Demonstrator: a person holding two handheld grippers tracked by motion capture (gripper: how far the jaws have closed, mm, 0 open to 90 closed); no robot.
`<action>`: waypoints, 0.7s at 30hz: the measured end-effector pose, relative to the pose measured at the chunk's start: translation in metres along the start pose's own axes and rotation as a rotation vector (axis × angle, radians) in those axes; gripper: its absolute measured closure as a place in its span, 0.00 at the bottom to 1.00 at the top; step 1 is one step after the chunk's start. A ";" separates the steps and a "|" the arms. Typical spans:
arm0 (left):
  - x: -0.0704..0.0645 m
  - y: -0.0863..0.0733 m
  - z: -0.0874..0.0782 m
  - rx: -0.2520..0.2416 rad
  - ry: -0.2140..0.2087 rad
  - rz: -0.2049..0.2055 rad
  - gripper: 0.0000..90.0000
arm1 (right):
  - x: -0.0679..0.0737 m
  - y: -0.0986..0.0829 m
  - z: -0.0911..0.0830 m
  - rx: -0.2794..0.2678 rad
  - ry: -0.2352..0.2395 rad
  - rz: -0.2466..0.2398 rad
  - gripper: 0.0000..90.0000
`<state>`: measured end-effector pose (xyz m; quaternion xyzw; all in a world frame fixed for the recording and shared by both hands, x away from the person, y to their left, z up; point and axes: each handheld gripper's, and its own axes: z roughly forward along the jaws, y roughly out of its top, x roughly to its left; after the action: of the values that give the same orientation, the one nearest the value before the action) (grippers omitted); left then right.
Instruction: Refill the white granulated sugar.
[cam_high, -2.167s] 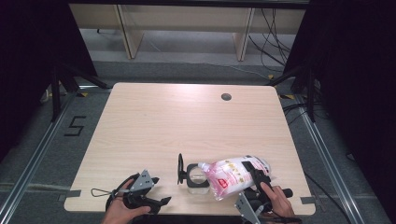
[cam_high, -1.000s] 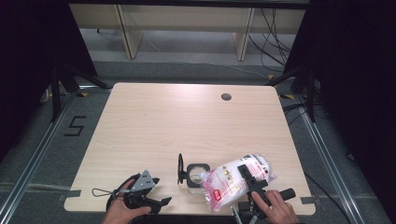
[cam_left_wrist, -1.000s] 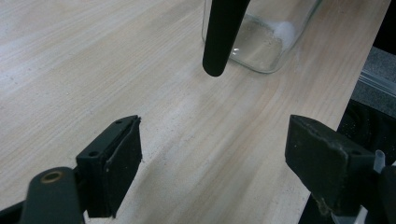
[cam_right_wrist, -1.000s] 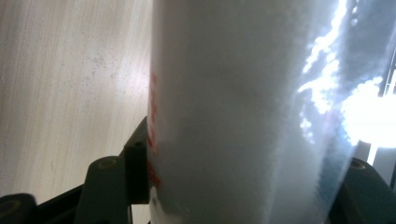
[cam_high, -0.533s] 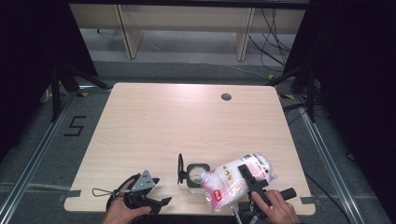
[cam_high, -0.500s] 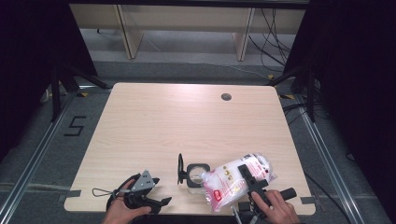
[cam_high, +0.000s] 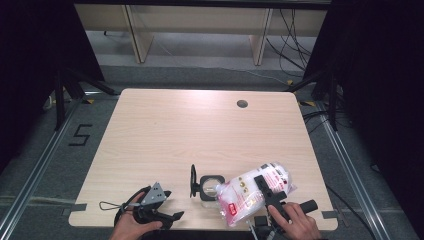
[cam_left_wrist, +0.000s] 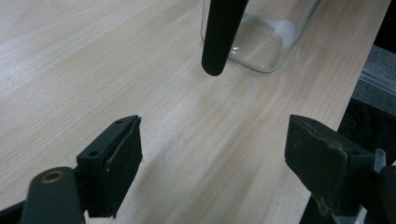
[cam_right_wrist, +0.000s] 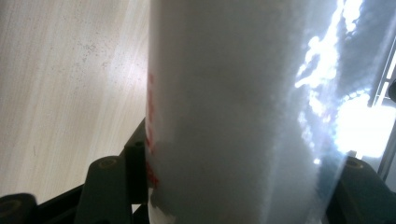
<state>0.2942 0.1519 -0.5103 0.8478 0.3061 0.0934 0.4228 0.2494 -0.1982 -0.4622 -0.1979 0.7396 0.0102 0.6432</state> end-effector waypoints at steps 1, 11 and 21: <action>0.000 0.000 0.000 0.000 0.000 0.000 0.21 | 0.000 0.000 0.000 0.000 0.000 0.000 0.46; 0.000 0.000 0.001 0.001 -0.004 -0.003 0.21 | -0.002 0.000 0.001 -0.003 -0.002 -0.015 0.46; 0.000 0.000 0.001 0.001 -0.003 -0.004 0.21 | -0.001 0.000 0.001 0.007 0.003 -0.007 0.46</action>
<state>0.2943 0.1510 -0.5110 0.8476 0.3073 0.0911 0.4229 0.2501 -0.1977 -0.4612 -0.1984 0.7399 0.0049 0.6428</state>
